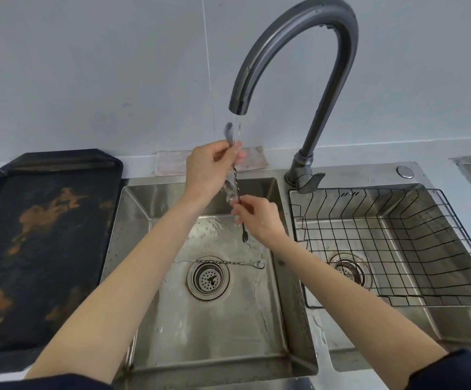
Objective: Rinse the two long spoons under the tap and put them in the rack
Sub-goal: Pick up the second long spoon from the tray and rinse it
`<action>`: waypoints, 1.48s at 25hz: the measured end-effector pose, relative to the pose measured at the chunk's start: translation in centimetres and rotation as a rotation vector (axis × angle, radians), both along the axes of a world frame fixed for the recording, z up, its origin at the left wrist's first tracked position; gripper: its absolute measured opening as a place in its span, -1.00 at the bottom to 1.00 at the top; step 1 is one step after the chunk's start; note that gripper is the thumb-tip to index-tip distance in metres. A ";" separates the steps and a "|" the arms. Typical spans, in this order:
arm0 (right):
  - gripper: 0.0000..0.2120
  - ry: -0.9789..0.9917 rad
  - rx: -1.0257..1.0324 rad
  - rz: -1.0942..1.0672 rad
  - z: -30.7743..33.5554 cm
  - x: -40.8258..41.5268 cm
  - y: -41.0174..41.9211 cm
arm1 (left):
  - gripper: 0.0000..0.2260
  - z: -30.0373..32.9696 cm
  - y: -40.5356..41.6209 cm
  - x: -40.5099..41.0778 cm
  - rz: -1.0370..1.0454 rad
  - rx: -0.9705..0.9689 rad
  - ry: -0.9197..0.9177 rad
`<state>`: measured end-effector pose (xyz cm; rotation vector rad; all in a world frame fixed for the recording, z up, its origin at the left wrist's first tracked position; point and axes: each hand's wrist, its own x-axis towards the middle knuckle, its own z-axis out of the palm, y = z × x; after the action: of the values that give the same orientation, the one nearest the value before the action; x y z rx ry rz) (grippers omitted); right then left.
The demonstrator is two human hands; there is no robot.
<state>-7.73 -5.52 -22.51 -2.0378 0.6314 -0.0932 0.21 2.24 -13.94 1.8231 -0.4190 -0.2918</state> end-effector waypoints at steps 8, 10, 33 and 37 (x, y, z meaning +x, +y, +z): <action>-0.79 0.163 0.011 0.050 -3.7 -2.7 0.9 | -0.84 0.8 0.1 0.8 -0.106 -0.131 0.111; -0.79 0.167 -0.011 0.019 -3.4 -2.5 0.6 | -0.85 1.0 0.4 1.0 -0.084 -0.227 0.167; -0.79 0.648 -0.340 0.383 -8.6 -2.8 0.9 | -0.78 -17.2 12.3 5.7 0.488 0.209 0.535; -0.79 0.735 -0.329 0.422 -11.3 -3.0 1.6 | -0.75 -20.6 12.2 5.5 0.397 0.475 0.489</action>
<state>-10.70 -3.89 -33.77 -2.4774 0.6303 0.8861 5.68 14.42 -34.54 2.1533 0.3840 -0.5754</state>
